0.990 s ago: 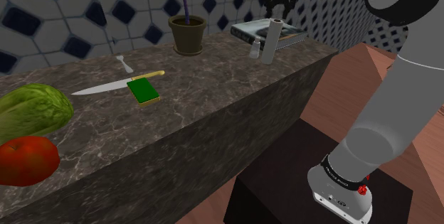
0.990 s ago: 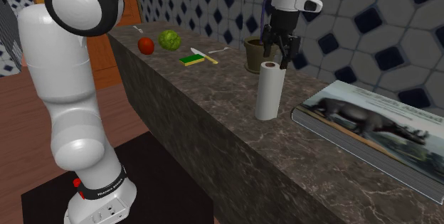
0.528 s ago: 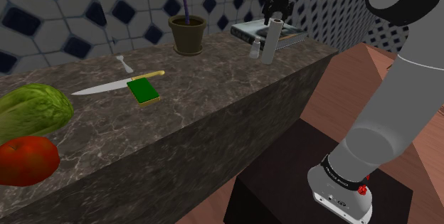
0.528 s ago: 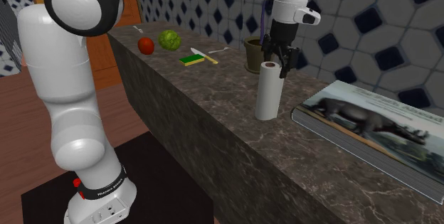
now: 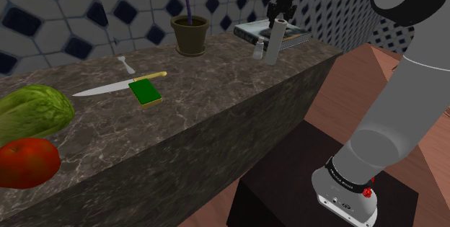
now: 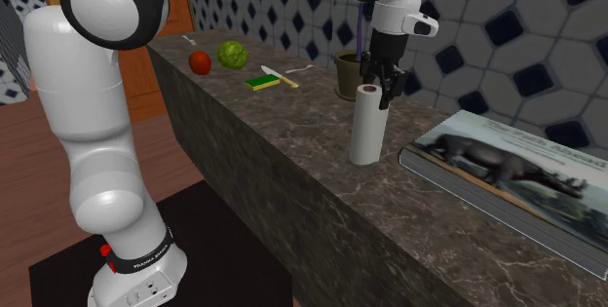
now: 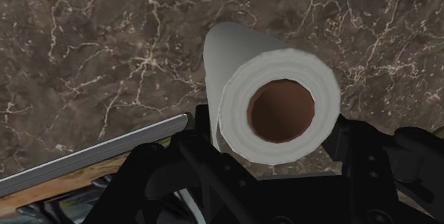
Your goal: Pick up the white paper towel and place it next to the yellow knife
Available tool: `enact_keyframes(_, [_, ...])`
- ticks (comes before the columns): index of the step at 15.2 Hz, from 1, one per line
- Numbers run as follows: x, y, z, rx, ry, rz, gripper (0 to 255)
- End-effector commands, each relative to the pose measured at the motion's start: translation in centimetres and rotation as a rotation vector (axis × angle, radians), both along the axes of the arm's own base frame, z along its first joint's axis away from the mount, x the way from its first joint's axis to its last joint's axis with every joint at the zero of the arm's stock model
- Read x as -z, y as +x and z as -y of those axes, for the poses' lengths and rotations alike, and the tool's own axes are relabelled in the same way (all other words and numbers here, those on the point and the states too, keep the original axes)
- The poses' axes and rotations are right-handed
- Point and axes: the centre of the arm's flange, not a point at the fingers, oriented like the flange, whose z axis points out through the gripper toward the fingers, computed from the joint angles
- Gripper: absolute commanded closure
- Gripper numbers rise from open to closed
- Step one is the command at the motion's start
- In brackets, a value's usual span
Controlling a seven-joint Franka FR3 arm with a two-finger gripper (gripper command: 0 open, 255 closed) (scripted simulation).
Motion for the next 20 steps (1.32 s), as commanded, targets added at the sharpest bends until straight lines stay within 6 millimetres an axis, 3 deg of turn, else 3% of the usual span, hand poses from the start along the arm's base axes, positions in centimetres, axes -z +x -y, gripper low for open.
enact_keyframes(1, [0.0, 0.0, 0.0, 0.0, 0.001, -0.001, 255])
enact_keyframes(9, [0.1, 0.0, 0.0, 0.0, 0.001, -0.001, 255])
enact_keyframes(20, [-5.8, 0.0, 0.0, 0.0, 0.001, -0.001, 255])
